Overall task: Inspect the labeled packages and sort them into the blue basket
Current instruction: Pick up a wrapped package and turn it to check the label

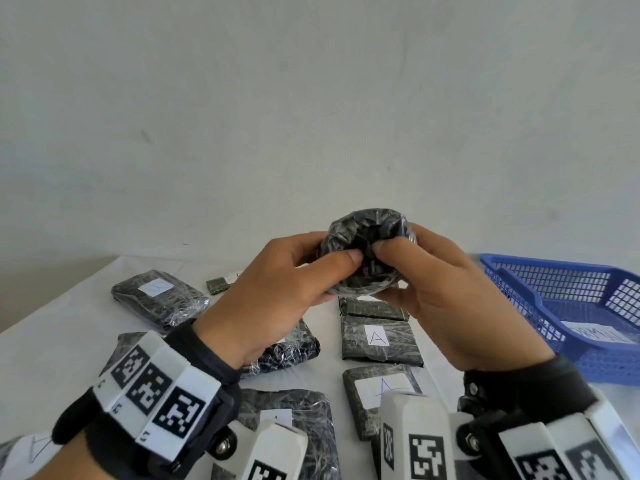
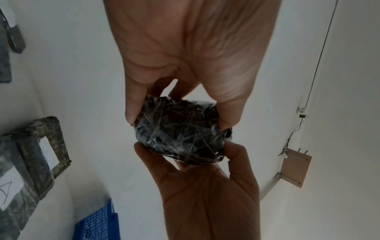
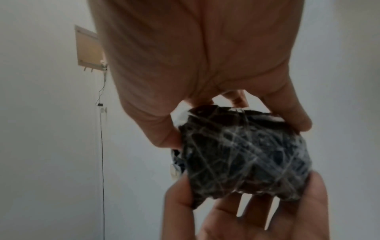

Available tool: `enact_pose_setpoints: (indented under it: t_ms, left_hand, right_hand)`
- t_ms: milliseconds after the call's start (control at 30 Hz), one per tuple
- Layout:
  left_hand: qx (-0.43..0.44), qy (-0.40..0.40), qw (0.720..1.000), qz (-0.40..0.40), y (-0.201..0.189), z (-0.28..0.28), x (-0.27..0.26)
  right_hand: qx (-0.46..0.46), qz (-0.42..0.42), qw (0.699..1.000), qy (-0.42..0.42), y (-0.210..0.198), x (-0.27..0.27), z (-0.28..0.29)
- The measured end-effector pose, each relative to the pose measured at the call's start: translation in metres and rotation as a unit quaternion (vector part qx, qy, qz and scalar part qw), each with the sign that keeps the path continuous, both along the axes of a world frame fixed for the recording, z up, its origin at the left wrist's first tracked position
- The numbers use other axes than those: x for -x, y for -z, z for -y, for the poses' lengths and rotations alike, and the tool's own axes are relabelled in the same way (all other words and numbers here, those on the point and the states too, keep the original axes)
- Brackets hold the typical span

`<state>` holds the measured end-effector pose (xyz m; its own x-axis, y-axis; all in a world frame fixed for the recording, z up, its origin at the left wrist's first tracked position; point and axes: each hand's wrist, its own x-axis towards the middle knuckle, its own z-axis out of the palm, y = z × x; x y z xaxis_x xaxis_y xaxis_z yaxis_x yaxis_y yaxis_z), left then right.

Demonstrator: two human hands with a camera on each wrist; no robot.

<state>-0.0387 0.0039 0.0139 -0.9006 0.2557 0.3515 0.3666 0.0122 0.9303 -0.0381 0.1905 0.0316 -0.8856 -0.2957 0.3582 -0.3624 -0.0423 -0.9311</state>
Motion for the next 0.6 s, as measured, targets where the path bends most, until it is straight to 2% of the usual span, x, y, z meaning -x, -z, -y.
enact_pose_setpoints:
  t_ms: [133,300,467,600]
  left_hand:
    - [-0.019,0.040,0.999,0.013,-0.0008,0.0048,-0.0017]
    - [-0.034,0.013,0.999,0.015,0.0005,0.0049,0.0026]
    - [-0.021,0.019,1.000,0.005,-0.0017,0.0054,-0.0008]
    - [-0.020,-0.010,1.000,0.002,0.0002,0.0040,0.0028]
  right_hand:
    - [-0.038,-0.043,0.997,0.046,0.0026,0.0021,0.0042]
    - [-0.032,0.000,0.999,0.002,0.0005,-0.0016,0.0001]
    - [-0.050,-0.055,0.996,0.046,-0.0007,-0.0013,0.0044]
    - [-0.035,-0.028,0.998,0.033,0.0024,-0.0014,0.0056]
